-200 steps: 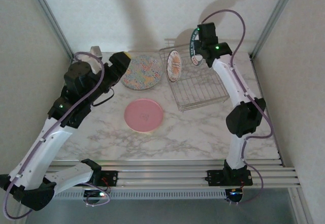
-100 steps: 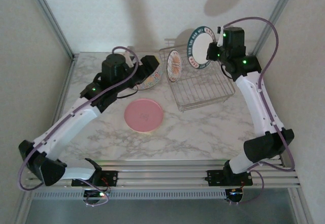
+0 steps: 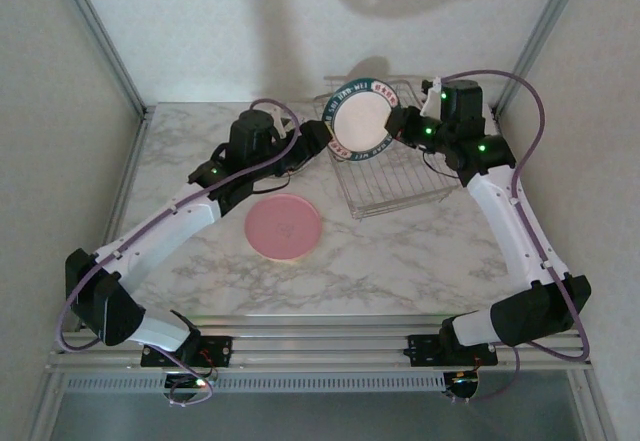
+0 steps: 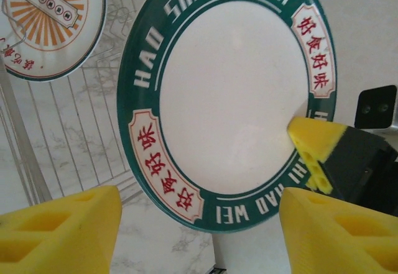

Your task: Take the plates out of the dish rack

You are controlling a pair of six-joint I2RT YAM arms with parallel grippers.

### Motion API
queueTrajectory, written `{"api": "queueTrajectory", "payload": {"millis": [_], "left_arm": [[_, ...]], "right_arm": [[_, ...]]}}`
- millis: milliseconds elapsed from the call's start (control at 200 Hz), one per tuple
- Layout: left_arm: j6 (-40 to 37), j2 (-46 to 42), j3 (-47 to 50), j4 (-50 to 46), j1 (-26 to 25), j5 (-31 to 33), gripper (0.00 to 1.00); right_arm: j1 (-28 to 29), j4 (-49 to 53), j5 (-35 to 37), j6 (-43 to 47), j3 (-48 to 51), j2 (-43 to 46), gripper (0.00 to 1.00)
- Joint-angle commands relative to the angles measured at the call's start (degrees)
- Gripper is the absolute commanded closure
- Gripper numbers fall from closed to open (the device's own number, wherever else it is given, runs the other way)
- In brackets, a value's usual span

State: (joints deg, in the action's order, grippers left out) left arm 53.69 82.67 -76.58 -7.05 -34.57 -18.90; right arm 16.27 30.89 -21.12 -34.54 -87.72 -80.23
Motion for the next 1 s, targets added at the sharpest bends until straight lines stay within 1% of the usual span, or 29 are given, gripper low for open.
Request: {"api": "queueTrajectory", "payload": {"millis": [0,95,170,250,420,466,606,701,866,896,906,911,921,926,966,996], "left_arm": [[-2.01,-0.14,0.81,0.96,-0.34,0.4,0.34],[-2.36,-0.4,1.29,0.22,-0.37,1.48,0.36],[-2.11,-0.5,1.8,0.69,-0.33,1.58,0.39],[-1.51,-0.39,2.11,1.44,-0.33,1.35,0.45],[0.15,-0.16,2.79,3.93,-0.34,0.8,0.59],[0.53,0.03,2.68,4.32,-0.39,0.66,0.64],[1.49,0.38,2.63,4.82,-0.37,0.61,0.83],[2.15,0.14,2.81,4.94,-0.35,0.93,1.0],[3.74,-0.8,3.62,6.4,-0.21,0.83,1.0],[4.09,-1.21,3.93,6.89,-0.16,0.78,1.0],[4.17,-1.38,4.01,7.05,-0.15,0.72,1.0],[4.2,-1.42,4.04,7.14,-0.15,0.76,1.0],[4.29,-1.5,4.12,7.2,-0.11,0.65,1.0],[4.39,-1.57,4.23,7.26,-0.08,0.68,1.0],[4.73,-2.09,4.65,7.8,0.05,0.5,1.0],[4.91,-2.55,4.83,7.97,0.17,0.37,1.0]], "right_arm": [[-0.03,-5.64,-5.45,-4.84,0.37,1.79,1.0],[-0.03,-7.07,-6.68,-6.63,1.44,1.96,1.0],[-0.01,-8.47,-8.2,-8.27,2.23,1.83,1.0],[0.06,-9.2,-9.81,-9.6,2.62,1.4,1.0],[0.04,-10.1,-11.46,-11.25,4.11,1.52,1.0],[0.06,-10.07,-11.81,-11.49,4.43,1.58,1.0],[0.16,-9.08,-11.28,-11.24,5.67,2.21,1.0],[0.21,-8.31,-10.67,-10.63,6.83,2.95,1.0],[0.21,-6.62,-10.17,-9.43,7.23,4.0,1.0],[0.22,-5.94,-9.92,-8.68,6.9,4.1,0.9],[0.23,-5.85,-9.87,-8.6,6.88,4.06,0.9],[0.18,-5.63,-9.83,-8.37,6.71,4.14,0.86],[0.19,-5.4,-9.75,-8.15,6.65,4.23,0.83],[0.19,-5.4,-9.75,-8.15,6.65,4.23,0.83],[0.33,-4.58,-9.2,-7.17,6.2,4.35,0.72],[0.27,-3.71,-8.72,-6.4,5.77,4.44,0.66]]}}
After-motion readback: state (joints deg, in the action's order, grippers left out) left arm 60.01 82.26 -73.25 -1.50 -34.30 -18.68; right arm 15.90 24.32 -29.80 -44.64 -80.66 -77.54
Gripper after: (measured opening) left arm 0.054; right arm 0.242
